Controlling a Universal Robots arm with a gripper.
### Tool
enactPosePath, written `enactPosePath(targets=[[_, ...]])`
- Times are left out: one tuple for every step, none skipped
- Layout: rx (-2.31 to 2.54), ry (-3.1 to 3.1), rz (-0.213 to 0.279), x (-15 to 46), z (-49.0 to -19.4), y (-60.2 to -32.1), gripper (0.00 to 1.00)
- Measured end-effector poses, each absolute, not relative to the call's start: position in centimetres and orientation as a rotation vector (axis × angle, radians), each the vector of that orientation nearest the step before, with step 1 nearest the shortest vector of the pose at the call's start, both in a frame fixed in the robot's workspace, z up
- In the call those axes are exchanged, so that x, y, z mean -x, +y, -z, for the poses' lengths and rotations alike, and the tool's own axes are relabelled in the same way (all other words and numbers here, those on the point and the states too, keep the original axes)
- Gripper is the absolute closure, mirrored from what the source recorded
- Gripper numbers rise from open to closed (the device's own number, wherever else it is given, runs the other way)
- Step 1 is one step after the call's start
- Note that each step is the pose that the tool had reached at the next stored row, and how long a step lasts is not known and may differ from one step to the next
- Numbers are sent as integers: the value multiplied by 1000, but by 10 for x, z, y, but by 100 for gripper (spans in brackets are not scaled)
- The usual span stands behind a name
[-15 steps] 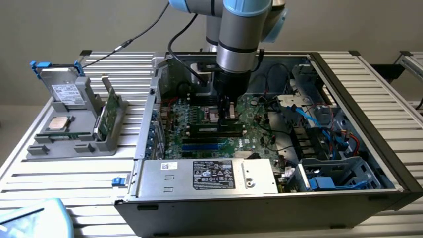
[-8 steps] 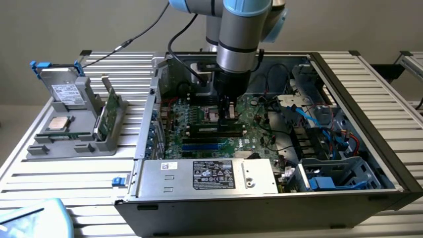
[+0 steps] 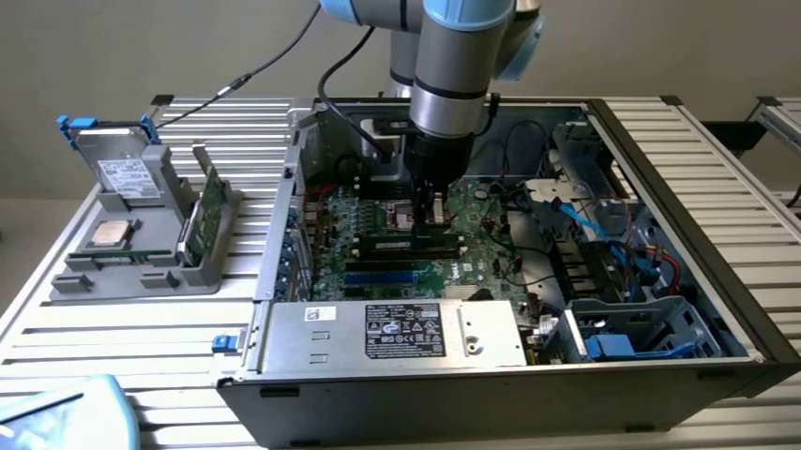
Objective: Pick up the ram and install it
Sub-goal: 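Insert the ram into the slot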
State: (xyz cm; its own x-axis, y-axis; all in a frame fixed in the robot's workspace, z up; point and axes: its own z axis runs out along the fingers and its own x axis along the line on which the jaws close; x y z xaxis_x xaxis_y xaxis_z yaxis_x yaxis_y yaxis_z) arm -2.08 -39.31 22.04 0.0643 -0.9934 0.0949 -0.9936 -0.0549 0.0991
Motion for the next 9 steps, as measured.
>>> enactPosePath(targets=[[-2186, -2059, -1, 21, -220, -393, 86], [-2185, -2058, 0, 21, -220, -393, 86], [-2185, -2058, 1, 21, -220, -393, 86], [-2185, -2058, 2, 21, -220, -393, 86], [-2185, -2058, 2, 21, -220, -393, 86], [-2185, -2057, 2, 21, -220, -393, 86], [-2184, -2057, 2, 21, -220, -393, 86], [-2184, -2057, 3, 21, -220, -393, 86], [-2184, -2057, 3, 21, -220, -393, 86]])
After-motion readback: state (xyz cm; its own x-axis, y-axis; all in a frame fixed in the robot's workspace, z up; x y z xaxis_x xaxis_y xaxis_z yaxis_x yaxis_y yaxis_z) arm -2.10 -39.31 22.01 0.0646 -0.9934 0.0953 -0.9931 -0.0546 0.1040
